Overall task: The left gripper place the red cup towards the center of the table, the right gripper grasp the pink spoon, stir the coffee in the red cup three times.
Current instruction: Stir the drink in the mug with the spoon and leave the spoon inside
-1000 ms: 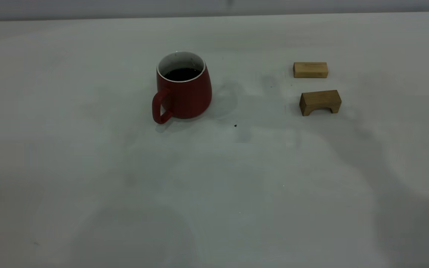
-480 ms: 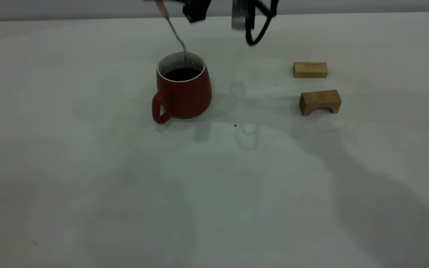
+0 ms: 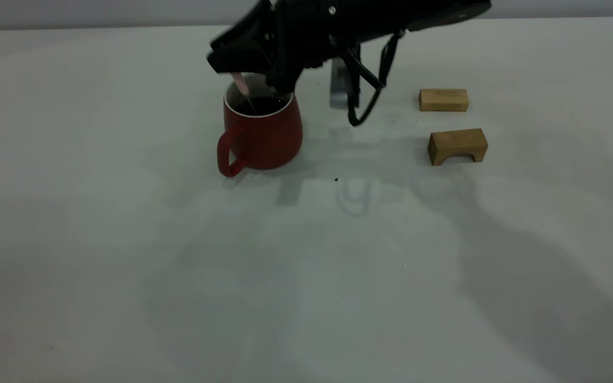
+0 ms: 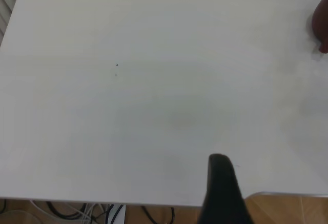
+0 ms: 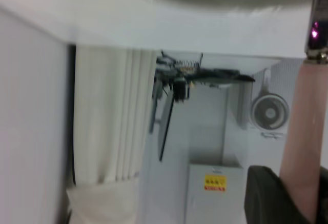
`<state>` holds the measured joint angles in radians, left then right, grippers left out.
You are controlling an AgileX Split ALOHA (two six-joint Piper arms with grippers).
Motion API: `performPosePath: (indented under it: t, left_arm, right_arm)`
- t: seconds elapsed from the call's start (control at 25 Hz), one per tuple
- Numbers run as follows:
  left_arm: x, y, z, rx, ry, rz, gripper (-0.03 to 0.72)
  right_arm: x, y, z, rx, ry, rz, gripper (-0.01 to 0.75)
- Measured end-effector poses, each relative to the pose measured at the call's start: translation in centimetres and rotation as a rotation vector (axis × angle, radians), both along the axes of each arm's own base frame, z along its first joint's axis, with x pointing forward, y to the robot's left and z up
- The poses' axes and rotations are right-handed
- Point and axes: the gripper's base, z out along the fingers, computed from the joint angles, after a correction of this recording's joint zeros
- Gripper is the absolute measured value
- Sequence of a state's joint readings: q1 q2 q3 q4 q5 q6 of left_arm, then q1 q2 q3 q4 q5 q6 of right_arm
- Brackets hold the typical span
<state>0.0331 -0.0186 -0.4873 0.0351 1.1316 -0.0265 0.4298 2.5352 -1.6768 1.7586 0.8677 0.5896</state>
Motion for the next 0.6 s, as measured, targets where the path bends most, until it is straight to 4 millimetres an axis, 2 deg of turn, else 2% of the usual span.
performPosePath:
  t: [0.12, 0.28, 0.44, 0.6]
  left_arm:
    - [0.0, 0.0, 0.0, -0.001, 0.000, 0.001, 0.573]
    - [0.0, 0.0, 0.0, -0.001, 0.000, 0.001, 0.573]
    - [0.0, 0.0, 0.0, -0.001, 0.000, 0.001, 0.573]
    - [0.0, 0.0, 0.0, -0.001, 0.000, 0.001, 0.573]
  right_arm:
    - [0.6, 0.1, 0.8, 0.005, -0.060, 0.010, 0.145]
    - [1.3, -1.6, 0.4, -0.047, -0.083, 0.027, 0.145]
    - [1.8, -3.3, -0.1, -0.066, 0.027, -0.003, 0.145]
    - [1.2, -2.5, -0.1, -0.058, 0.107, -0.004, 0.145]
